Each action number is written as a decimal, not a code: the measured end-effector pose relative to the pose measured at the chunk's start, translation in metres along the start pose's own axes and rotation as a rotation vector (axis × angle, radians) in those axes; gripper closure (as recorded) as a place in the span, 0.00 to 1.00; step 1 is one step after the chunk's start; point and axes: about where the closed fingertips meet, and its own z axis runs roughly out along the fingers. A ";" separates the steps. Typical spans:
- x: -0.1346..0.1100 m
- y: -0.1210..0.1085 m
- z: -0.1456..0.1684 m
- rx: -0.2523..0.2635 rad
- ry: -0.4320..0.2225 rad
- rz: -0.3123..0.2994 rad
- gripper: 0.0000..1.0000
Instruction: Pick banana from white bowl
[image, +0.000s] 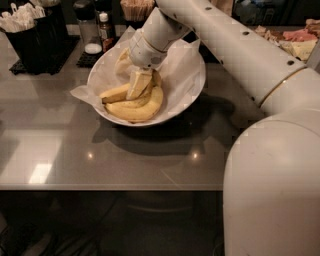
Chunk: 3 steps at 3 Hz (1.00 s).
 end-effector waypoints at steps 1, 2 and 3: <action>0.000 0.000 0.006 -0.019 -0.004 -0.003 0.40; 0.000 0.000 0.006 -0.019 -0.004 -0.003 0.59; 0.001 0.001 0.008 -0.024 -0.002 0.002 0.81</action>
Offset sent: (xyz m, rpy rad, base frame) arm -0.0001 -0.0021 -0.0081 -0.0200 0.0254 -0.0039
